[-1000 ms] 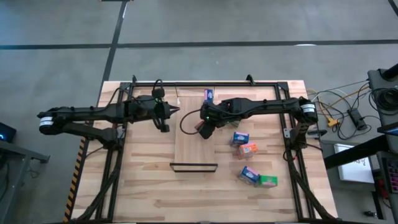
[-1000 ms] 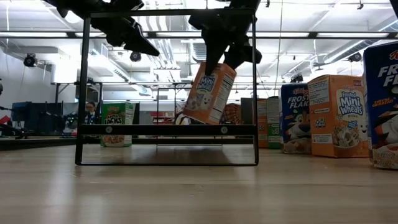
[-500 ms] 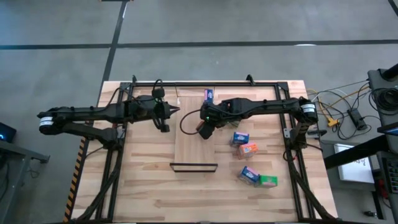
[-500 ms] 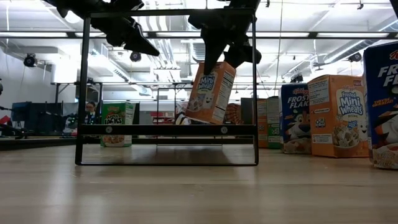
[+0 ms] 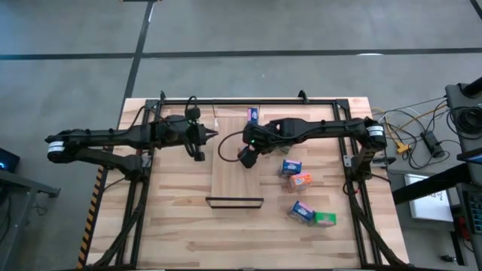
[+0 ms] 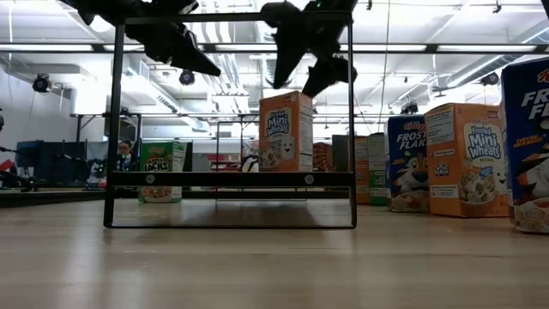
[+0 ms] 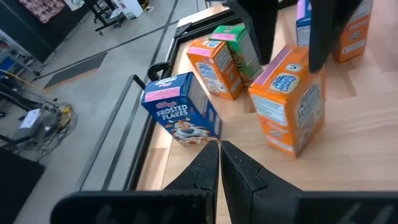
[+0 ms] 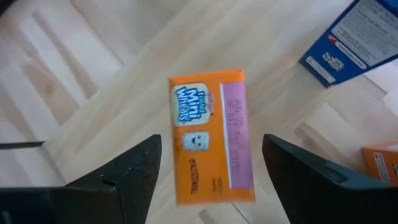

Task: Stack cereal on shelf
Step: Put the middle orange cereal box on the shelf

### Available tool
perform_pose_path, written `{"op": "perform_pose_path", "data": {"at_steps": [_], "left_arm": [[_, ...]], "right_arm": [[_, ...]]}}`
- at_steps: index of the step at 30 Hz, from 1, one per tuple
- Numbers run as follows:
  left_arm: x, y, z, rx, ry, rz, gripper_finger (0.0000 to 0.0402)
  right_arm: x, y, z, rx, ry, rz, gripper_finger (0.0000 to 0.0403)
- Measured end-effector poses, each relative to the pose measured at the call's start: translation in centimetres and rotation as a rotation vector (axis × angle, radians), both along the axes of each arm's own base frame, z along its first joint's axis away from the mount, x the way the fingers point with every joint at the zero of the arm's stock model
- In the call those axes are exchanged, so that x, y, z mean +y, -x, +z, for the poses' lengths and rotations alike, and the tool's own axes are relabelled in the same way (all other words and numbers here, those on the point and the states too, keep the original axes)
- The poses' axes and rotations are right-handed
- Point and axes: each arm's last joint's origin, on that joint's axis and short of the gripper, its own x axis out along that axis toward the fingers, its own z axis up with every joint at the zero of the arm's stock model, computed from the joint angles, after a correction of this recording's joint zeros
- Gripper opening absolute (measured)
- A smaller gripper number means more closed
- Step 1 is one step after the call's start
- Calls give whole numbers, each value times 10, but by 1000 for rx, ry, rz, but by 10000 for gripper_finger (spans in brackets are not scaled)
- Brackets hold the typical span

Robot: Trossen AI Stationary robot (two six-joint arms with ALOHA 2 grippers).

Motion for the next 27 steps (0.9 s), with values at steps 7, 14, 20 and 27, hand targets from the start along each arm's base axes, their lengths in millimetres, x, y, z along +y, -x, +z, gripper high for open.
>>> {"op": "perform_pose_path", "data": {"at_steps": [7, 14, 20, 27], "left_arm": [[-13, -4, 4, -65, 87, -186, 0], [-32, -8, 6, -95, 168, -271, 0], [-42, -9, 8, -126, 231, -287, 0], [-42, -26, -4, -138, 282, -261, 0]], "right_arm": [[2, 21, 26, -2, 110, 143, 243], [12, 41, 30, 27, 309, 272, 149], [19, 55, 11, -68, 381, 357, 47], [19, 86, -17, -224, 482, 408, 13]]}}
